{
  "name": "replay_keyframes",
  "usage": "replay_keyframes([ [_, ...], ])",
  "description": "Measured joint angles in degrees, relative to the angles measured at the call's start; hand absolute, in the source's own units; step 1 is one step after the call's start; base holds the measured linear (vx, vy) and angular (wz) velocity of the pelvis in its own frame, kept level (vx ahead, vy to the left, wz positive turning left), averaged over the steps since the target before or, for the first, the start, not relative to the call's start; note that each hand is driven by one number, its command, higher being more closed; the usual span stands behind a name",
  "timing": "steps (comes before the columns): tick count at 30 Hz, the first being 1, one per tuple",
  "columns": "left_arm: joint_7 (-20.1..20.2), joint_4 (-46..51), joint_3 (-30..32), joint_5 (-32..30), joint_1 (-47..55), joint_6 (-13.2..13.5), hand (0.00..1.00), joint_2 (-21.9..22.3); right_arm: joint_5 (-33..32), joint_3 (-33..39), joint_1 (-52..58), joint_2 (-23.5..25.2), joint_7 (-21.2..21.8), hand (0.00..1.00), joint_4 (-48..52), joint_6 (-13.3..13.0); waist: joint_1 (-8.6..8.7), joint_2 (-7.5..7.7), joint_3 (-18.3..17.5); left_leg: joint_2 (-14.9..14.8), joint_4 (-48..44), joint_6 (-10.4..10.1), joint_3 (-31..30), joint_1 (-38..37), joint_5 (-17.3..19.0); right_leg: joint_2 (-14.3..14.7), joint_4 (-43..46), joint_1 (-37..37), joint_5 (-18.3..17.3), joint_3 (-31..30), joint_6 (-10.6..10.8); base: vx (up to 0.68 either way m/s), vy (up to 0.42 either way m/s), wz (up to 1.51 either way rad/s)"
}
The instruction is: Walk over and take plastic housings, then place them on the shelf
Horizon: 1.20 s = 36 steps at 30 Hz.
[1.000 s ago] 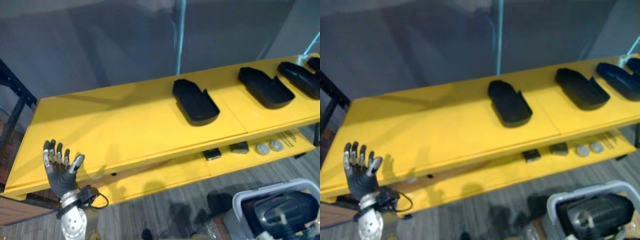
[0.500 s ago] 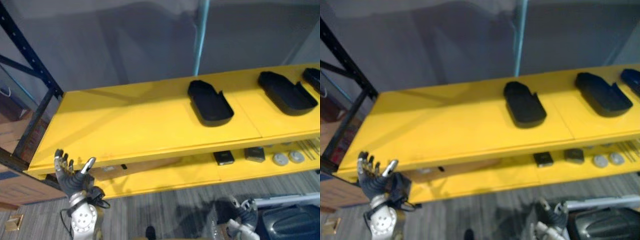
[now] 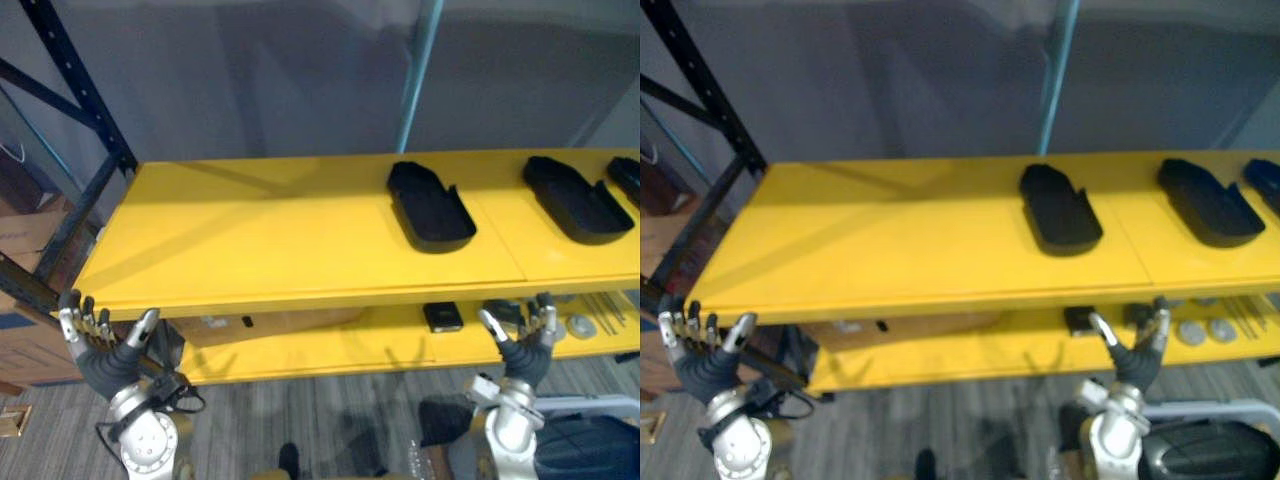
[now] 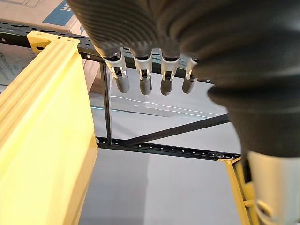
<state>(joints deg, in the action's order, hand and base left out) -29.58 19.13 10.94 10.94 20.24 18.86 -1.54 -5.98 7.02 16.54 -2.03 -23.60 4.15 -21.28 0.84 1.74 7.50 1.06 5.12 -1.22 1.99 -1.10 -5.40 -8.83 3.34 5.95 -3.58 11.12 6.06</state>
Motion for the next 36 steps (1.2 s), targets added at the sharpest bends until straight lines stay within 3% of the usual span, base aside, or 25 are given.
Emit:
replay_keyframes([
  [4,0.03,0.00,-0.12,0.08,0.00,0.00,0.00,0.01,-0.14,0.14,0.10,0.00,0.45,0.00,0.00,0.01,0.10,-0.02,-0.07,-0.06,0.00,-0.01,0.33,0.05,0.02,0.10,-0.04,-0.43,-0.14,-0.33,-0.24,0.00,0.001,-0.04],
  [7,0.77,-0.13,-1.03,0.43,-0.05,0.00,0.00,0.03,-3.17,0.18,0.07,-0.02,4.18,0.00,-0.02,0.81,0.09,-0.13,-0.31,-0.12,0.01,0.00,0.28,0.24,0.01,0.56,-0.10,-0.83,-0.24,-1.41,-0.41,0.00,-0.003,-0.07],
  [15,4.11,-1.46,-2.42,2.74,-0.51,-0.52,0.00,0.15,-13.29,0.14,-1.73,-0.07,16.18,0.00,-0.24,7.10,0.15,-0.26,-0.47,-0.52,0.01,-0.14,-0.11,0.19,-0.33,1.18,0.73,-0.91,-0.54,-1.62,-0.87,0.00,-0.003,0.00],
  [17,5.16,-1.96,-2.62,2.78,-0.51,-0.72,0.00,0.16,-14.05,0.09,-2.26,-0.07,17.26,0.00,-0.28,8.02,0.05,-0.25,-0.47,-0.51,0.01,-0.23,-0.43,0.22,-0.40,1.21,0.99,-0.90,-0.81,-1.33,-0.84,-0.02,-0.010,0.09],
  [29,6.23,-2.33,-2.52,4.65,-0.50,-3.05,0.00,0.11,-14.05,0.06,-3.73,-0.08,17.34,0.00,-1.45,9.26,-0.20,-0.12,-0.66,-0.33,0.00,-0.22,-3.12,1.14,-1.21,0.97,2.12,-0.78,-1.56,1.50,-0.61,0.00,-0.010,0.12],
  [36,9.89,-2.37,-2.40,2.21,0.45,-7.32,0.00,0.06,-14.04,0.08,-3.78,-0.11,17.60,0.00,-2.60,10.46,-0.40,-0.13,-0.66,-0.35,-0.01,-0.35,-3.22,0.72,-1.26,0.86,3.68,-0.85,-2.54,1.62,-0.98,0.00,0.000,0.00],
])
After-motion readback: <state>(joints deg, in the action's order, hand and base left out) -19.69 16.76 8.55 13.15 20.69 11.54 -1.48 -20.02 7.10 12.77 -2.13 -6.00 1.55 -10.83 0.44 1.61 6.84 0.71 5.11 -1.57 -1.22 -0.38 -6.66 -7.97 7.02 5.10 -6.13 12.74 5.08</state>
